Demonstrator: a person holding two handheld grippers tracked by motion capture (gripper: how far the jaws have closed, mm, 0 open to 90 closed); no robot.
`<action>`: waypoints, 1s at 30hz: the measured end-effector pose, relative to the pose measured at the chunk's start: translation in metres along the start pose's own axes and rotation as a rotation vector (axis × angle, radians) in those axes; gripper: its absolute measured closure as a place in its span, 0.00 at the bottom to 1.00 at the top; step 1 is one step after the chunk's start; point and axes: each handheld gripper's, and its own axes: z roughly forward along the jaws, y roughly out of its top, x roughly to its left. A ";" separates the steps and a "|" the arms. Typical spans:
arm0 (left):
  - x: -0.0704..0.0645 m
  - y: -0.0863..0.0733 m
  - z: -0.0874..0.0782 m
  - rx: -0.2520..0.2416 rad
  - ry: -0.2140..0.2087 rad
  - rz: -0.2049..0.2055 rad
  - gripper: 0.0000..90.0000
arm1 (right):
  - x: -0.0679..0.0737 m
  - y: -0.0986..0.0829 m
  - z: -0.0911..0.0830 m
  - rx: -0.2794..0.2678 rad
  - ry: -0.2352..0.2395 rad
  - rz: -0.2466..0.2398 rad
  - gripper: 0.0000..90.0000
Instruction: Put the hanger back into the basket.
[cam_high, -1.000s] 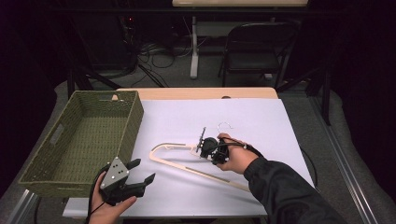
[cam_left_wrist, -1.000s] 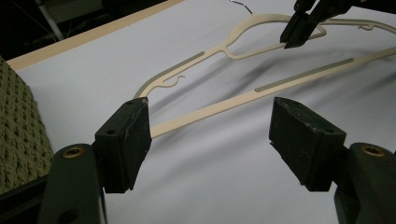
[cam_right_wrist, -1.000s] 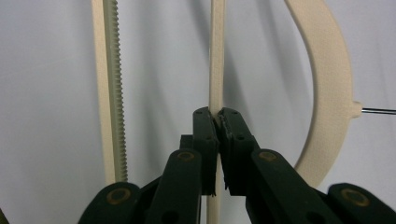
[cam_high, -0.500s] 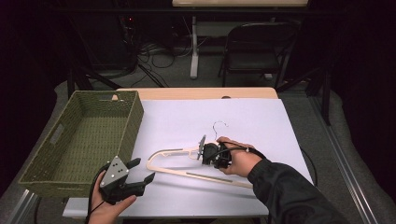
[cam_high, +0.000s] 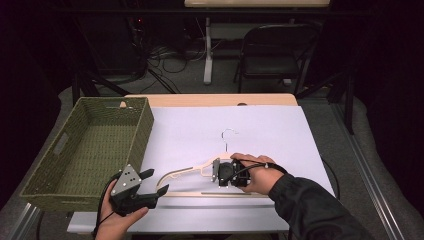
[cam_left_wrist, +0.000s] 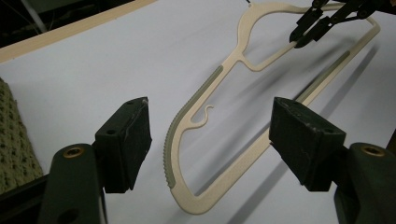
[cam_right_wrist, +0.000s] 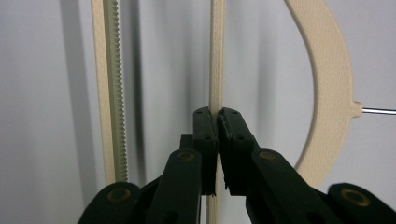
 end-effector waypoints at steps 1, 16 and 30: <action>0.000 0.001 0.001 0.005 -0.004 -0.001 0.33 | 0.001 0.000 0.000 0.001 -0.002 0.004 0.95; 0.005 0.020 0.020 0.039 -0.064 0.004 0.35 | 0.004 0.000 -0.001 -0.017 -0.013 -0.031 0.95; 0.013 0.046 0.060 0.063 -0.142 0.000 0.40 | 0.008 -0.003 -0.003 -0.033 -0.023 -0.040 0.95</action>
